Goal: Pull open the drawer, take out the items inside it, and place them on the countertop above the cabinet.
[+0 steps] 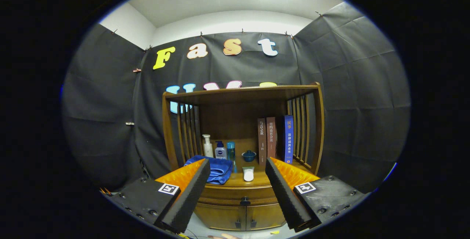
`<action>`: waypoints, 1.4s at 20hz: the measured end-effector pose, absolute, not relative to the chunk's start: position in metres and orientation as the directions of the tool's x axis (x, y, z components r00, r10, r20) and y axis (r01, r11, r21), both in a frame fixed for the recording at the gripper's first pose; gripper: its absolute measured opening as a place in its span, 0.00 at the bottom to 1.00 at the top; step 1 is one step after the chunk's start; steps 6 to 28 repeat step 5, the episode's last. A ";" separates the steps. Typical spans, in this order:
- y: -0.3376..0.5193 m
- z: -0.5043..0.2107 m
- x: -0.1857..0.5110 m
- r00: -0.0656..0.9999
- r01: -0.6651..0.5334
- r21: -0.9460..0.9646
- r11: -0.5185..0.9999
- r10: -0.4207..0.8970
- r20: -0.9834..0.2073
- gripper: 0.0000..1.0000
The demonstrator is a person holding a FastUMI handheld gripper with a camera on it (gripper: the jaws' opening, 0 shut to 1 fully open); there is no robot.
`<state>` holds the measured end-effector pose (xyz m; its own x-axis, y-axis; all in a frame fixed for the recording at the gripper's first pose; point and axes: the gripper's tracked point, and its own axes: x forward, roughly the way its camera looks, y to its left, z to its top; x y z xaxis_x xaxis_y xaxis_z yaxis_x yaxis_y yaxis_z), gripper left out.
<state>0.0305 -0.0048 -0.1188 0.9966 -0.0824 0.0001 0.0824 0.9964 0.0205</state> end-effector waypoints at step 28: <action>-0.004 -0.112 0.019 0.995 0.100 -0.004 0.995 -0.100 0.012 0.99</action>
